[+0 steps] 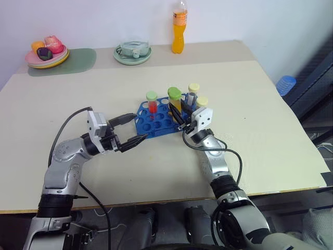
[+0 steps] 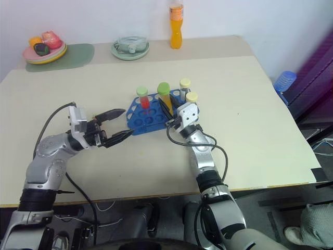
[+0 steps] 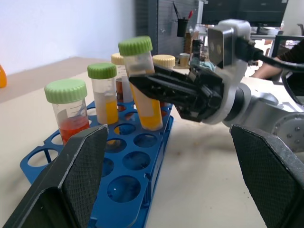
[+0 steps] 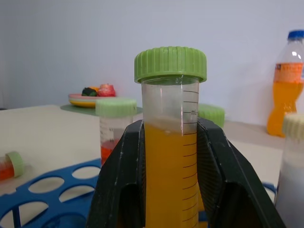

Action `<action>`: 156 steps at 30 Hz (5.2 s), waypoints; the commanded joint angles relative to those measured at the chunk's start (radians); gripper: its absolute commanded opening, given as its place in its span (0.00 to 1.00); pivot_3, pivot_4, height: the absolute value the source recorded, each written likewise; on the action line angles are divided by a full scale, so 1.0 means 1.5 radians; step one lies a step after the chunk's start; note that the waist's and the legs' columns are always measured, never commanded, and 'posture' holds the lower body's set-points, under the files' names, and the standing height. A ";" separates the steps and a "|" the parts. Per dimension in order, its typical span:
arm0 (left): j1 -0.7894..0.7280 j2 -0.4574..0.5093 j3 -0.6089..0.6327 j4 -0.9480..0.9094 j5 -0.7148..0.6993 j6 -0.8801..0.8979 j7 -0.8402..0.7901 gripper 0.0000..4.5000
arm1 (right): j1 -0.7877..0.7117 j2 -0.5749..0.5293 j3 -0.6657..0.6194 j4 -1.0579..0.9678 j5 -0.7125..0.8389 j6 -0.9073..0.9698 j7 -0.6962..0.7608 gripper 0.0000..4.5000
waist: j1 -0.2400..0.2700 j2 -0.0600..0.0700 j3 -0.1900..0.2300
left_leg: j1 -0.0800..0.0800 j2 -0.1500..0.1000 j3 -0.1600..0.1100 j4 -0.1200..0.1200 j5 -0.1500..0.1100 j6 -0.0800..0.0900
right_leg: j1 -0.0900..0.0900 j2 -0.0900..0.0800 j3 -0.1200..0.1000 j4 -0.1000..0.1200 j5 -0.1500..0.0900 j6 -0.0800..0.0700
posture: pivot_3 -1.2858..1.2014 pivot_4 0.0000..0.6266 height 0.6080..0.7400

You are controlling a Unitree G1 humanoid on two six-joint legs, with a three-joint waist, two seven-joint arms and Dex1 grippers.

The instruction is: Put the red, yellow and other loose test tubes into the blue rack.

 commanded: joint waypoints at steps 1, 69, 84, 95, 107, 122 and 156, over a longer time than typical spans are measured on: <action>0.000 0.004 0.018 -0.023 -0.015 -0.003 0.001 0.94 | -0.012 0.010 -0.009 0.022 0.001 -0.026 -0.012 0.18 | 0.000 0.000 0.000 | 0.000 0.000 0.000 0.000 0.000 0.000 | 0.000 0.000 0.000 0.000 0.000 0.000 | 0.52 0.24 1.00; -0.530 0.048 0.016 0.364 -0.095 1.010 0.874 0.94 | 0.242 -0.536 -0.149 -0.777 0.365 0.685 0.240 0.95 | 0.022 -0.007 0.004 | -0.002 0.000 0.000 0.006 -0.001 0.000 | 0.002 -0.002 -0.001 0.004 0.000 0.001 | 0.52 0.24 1.00; -0.492 0.001 0.106 0.331 -0.092 1.010 1.009 0.18 | 0.243 -0.523 -0.138 -0.772 0.357 0.684 0.237 0.96 | 0.021 -0.007 0.004 | -0.002 0.000 0.000 0.006 -0.001 0.000 | 0.001 -0.002 -0.001 0.005 0.000 0.001 | 0.52 0.24 1.00; -0.195 0.043 0.134 -0.128 -0.158 0.599 0.528 0.18 | 0.237 -0.504 -0.133 -0.763 0.352 0.691 0.234 0.96 | 0.024 -0.007 0.004 | -0.002 0.000 0.002 0.006 0.002 -0.005 | 0.000 -0.002 0.000 0.004 0.000 0.000 | 0.52 0.24 1.00; -0.088 -0.091 -0.037 -0.067 0.062 -0.016 0.217 0.18 | 0.339 -0.497 -0.203 -0.831 0.360 0.715 0.171 0.96 | 0.025 -0.006 0.003 | -0.002 0.000 0.002 0.006 -0.002 0.001 | 0.003 -0.003 -0.001 0.001 0.000 0.000 | 0.52 0.24 1.00; -0.158 -0.253 -0.132 0.276 0.236 -0.369 0.224 0.18 | 0.431 -0.523 -0.308 -0.901 0.385 0.754 0.141 0.96 | 0.024 -0.006 0.003 | -0.002 0.000 0.002 0.007 -0.002 0.003 | 0.004 -0.002 -0.002 -0.001 0.001 0.000 | 0.52 0.24 1.00; -0.078 -0.144 -0.047 0.057 0.077 -0.095 0.177 0.95 | 0.453 -0.436 -0.234 -0.827 0.285 0.665 0.102 0.96 | 0.039 -0.005 0.003 | 0.000 0.001 0.001 0.008 -0.004 0.005 | 0.010 -0.002 -0.003 -0.006 0.002 0.003 | 0.52 0.24 1.00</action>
